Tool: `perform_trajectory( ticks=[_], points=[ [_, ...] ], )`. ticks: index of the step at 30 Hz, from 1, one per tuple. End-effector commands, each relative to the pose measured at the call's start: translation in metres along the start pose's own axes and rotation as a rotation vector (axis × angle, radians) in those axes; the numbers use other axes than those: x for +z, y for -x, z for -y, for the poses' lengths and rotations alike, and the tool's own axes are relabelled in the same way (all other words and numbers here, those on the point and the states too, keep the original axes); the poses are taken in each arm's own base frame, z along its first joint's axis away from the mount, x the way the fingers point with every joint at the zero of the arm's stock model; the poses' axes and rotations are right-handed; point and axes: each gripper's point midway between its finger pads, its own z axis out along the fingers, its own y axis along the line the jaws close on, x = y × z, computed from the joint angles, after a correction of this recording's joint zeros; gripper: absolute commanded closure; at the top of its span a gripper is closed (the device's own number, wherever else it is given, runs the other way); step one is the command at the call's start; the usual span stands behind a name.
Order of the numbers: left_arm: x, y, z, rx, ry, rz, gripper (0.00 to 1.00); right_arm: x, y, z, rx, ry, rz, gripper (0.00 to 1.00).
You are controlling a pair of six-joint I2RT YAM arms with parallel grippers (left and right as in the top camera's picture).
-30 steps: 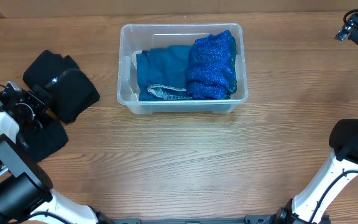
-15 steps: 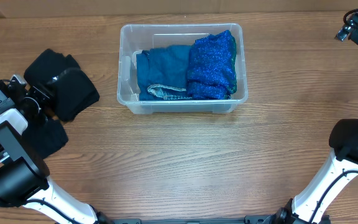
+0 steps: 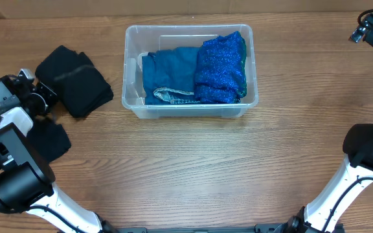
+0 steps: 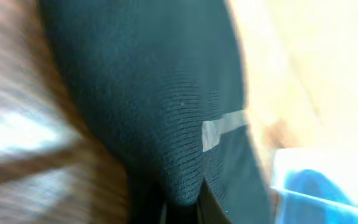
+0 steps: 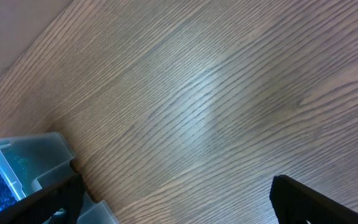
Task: Pack container
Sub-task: 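Grasp the folded black garment with the left gripper, then lift the black garment with the left gripper and carry it over the container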
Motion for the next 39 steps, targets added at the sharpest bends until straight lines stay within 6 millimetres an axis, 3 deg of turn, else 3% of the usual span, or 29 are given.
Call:
perform_trajectory(
  ticks=[1, 5, 7, 8, 12, 15, 17, 22, 24, 25, 27, 30, 34, 39],
  points=[
    [-0.032, 0.036, 0.077, 0.035, -0.195, 0.001, 0.96, -0.023, 0.005, -0.006, -0.011, 0.017, 0.062, 0.0],
    [-0.074, 0.06, 0.13, 0.112, -0.23, 0.009, 0.96, -0.023, 0.005, -0.006, -0.011, 0.017, 0.062, 0.0],
    [-0.099, 0.069, 0.161, 0.18, -0.24, 0.021, 0.96, -0.023, 0.005, -0.006, -0.011, 0.017, 0.062, 0.0],
    [-0.118, 0.072, 0.186, 0.228, -0.257, 0.032, 0.96, -0.023, 0.005, -0.006, -0.011, 0.017, 0.062, 0.0],
    [-0.157, 0.067, 0.254, 0.34, -0.36, 0.053, 0.96, -0.023, 0.005, -0.006, -0.011, 0.017, 0.062, 0.0],
    [-0.177, 0.045, 0.31, 0.43, -0.47, 0.037, 0.96, -0.023, 0.005, -0.006, -0.011, 0.017, 0.062, 0.0],
    [-0.18, 0.025, 0.342, 0.474, -0.526, 0.017, 0.96, -0.023, 0.005, -0.006, -0.011, 0.017, 0.062, 0.0],
    [-0.168, -0.04, 0.429, 0.57, -0.696, -0.047, 0.96, -0.023, 0.005, -0.006, -0.011, 0.017, 0.062, 0.0],
    [-0.162, -0.058, 0.45, 0.585, -0.726, -0.053, 0.96, -0.023, 0.005, -0.006, -0.011, 0.017, 0.062, 0.0],
    [-0.155, -0.08, 0.469, 0.588, -0.762, -0.078, 0.96, -0.023, 0.005, -0.006, -0.011, 0.017, 0.062, 0.0],
    [-0.15, -0.1, 0.483, 0.599, -0.8, -0.113, 0.96, -0.023, 0.005, -0.006, -0.011, 0.017, 0.062, 0.0],
    [-0.126, -0.139, 0.494, 0.604, -0.82, -0.208, 0.96, -0.023, 0.005, -0.006, -0.011, 0.017, 0.062, 0.0],
    [-0.081, -0.163, 0.481, 0.533, -0.763, -0.32, 0.96, -0.023, 0.005, -0.006, -0.011, 0.017, 0.062, 0.0],
    [-0.036, -0.171, 0.456, 0.454, -0.664, -0.38, 0.96, -0.023, 0.005, -0.006, -0.011, 0.017, 0.062, 0.0]
  ],
)
